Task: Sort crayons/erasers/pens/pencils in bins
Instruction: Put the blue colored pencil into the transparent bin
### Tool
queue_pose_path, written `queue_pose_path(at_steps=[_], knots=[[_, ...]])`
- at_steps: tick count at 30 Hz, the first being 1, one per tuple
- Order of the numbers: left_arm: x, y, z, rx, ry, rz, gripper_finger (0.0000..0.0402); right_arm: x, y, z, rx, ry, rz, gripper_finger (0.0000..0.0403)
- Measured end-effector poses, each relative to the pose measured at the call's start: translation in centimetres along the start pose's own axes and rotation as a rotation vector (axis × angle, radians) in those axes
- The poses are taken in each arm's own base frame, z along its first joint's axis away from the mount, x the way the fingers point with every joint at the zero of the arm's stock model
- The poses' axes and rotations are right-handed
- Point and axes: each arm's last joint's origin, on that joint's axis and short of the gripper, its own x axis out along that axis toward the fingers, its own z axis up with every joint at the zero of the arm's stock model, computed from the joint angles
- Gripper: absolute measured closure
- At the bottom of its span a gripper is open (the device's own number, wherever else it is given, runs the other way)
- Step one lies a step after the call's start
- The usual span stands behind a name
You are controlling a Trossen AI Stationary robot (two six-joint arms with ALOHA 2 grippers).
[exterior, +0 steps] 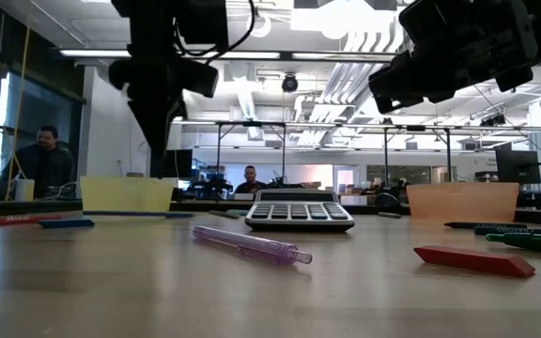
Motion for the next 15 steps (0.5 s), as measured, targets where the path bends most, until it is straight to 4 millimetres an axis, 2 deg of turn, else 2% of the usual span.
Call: queue_pose_path(at_steps=[6,15], knots=[[1.1,0.2,0.0,0.010,-0.002,0.021,0.0401,0.0,0.0,0.0,-0.004,0.000,0.000,0.0403],[2.8,3.6,-1.3,-0.118,0.032,-0.007,0.0401,0.0,0.0,0.0,-0.008,0.000,0.000,0.0403]])
